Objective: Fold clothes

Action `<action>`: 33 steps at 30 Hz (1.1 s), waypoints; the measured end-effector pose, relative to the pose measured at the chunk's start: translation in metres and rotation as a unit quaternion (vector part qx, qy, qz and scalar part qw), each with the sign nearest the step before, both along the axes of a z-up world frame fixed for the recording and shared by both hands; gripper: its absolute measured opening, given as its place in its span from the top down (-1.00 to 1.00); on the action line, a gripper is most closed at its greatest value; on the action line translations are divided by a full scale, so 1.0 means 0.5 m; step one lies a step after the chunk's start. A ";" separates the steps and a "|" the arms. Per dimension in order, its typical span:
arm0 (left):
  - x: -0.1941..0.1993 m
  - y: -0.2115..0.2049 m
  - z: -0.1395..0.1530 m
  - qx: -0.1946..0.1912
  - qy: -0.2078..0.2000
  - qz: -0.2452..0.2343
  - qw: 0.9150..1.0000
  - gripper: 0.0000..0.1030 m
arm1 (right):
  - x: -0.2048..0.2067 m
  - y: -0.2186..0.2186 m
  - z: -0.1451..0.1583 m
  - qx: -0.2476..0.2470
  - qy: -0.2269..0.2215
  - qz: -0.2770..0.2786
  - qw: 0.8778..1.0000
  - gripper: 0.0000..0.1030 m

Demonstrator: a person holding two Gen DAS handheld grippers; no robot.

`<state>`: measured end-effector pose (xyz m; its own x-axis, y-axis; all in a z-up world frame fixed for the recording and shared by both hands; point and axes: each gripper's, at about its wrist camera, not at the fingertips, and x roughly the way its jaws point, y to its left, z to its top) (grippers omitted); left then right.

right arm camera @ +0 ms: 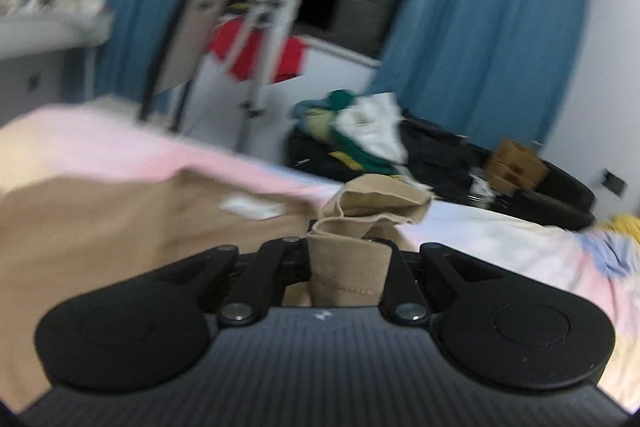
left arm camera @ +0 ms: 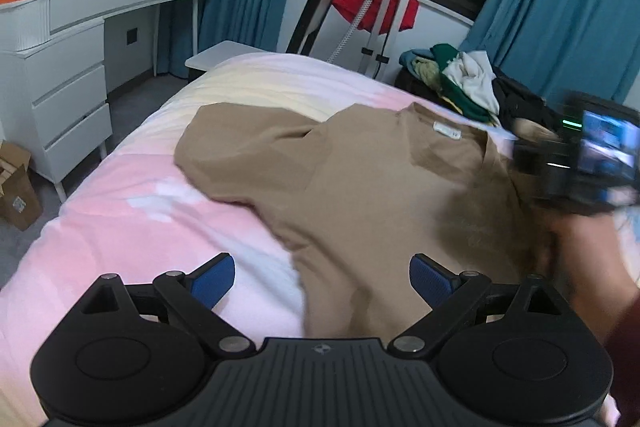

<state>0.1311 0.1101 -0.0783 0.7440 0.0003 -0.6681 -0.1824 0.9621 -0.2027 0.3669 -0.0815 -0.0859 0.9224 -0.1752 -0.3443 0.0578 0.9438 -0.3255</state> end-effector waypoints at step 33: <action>-0.077 -0.124 0.033 0.076 -0.050 -0.098 0.991 -0.73 | -0.653 -0.402 0.111 0.333 -0.006 0.001 0.943 -0.30</action>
<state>0.0927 0.0482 -0.0619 0.8022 -0.0556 -0.5945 0.0251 0.9979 -0.0596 0.0405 -0.2826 -0.0304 0.9272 0.0776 -0.3665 0.0562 0.9384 0.3411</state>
